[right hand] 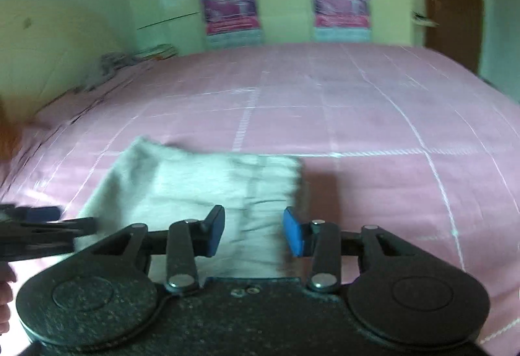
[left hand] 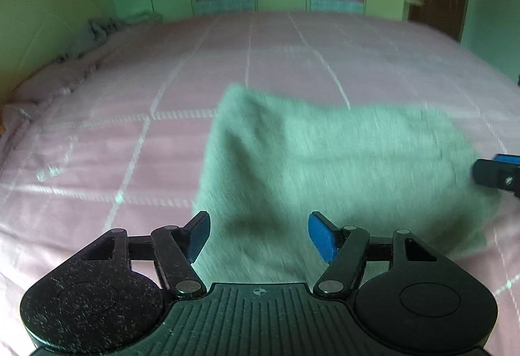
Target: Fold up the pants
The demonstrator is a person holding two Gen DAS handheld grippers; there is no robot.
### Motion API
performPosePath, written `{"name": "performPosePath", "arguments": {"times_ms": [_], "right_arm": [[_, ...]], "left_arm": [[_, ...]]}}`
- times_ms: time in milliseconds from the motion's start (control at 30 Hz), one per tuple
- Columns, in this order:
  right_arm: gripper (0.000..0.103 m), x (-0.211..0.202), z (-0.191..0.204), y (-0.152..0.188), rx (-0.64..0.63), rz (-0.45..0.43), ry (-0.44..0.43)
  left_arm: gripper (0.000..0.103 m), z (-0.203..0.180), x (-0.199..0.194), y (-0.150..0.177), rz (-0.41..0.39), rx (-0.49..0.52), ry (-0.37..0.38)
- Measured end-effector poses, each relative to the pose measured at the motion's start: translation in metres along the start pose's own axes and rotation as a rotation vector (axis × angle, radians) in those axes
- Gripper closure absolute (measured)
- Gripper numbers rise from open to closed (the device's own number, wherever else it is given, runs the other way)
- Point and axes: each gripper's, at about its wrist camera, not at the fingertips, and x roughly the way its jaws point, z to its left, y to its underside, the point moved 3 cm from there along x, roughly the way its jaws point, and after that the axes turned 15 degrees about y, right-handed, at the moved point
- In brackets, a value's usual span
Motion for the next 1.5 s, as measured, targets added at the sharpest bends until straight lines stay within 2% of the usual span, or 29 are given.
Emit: {"name": "performPosePath", "arguments": {"times_ms": [67,167,333,367,433,467,700,800,867,967,1033,1167,1233,1333,1400,1500], "right_arm": [[0.066,0.005,0.015,0.004,-0.049,0.016,-0.009],[0.067,0.026,0.018,0.023,-0.089,0.086,0.047],[0.067,0.042,0.016,0.028,-0.073,0.122,0.078],[0.067,0.043,0.017,0.027,-0.071,0.124,0.078],[0.066,0.041,0.017,0.028,-0.067,0.125,0.078],[0.065,0.038,0.016,0.031,-0.062,0.126,0.078],[0.062,0.019,0.017,0.032,-0.042,0.126,0.087],[0.058,0.009,0.019,0.028,-0.032,0.11,0.088],[0.047,0.004,0.019,0.027,-0.021,0.114,0.085],[0.046,0.003,0.018,0.029,-0.016,0.139,0.096],[0.046,0.004,0.015,0.03,-0.015,0.158,0.114],[0.038,-0.001,0.011,0.03,-0.007,0.176,0.121],[0.037,0.001,0.012,0.032,-0.021,0.206,0.128],[0.036,-0.004,0.012,0.032,-0.013,0.228,0.134],[0.023,-0.017,0.01,0.028,0.002,0.208,0.127],[0.021,-0.041,0.005,0.027,0.014,0.191,0.114]], "left_arm": [[0.036,0.0,0.013,0.01,0.051,-0.014,0.0],[0.036,-0.003,0.012,0.015,0.028,-0.005,-0.011],[0.035,0.0,0.011,0.013,0.039,-0.027,-0.007],[0.032,-0.001,0.011,0.013,0.042,-0.024,-0.007],[0.013,-0.002,0.01,0.013,0.043,-0.014,-0.01],[0.0,-0.003,0.009,0.014,0.039,-0.008,-0.013],[0.0,-0.002,0.011,0.015,0.102,-0.053,-0.032],[0.0,-0.001,0.005,0.015,0.114,-0.084,-0.021],[0.0,0.001,0.001,0.015,0.122,-0.119,-0.01],[0.0,0.003,-0.002,0.015,0.179,-0.175,0.006],[0.0,0.002,-0.009,0.017,0.176,-0.199,0.023],[0.0,-0.011,-0.016,0.02,0.165,-0.086,-0.096],[0.0,-0.018,-0.016,0.022,0.188,-0.037,-0.125],[0.0,-0.026,-0.028,0.02,0.194,-0.016,-0.12],[0.0,-0.032,-0.041,0.018,0.178,-0.004,-0.118],[0.0,-0.04,-0.066,0.019,0.153,-0.007,-0.111]]}}
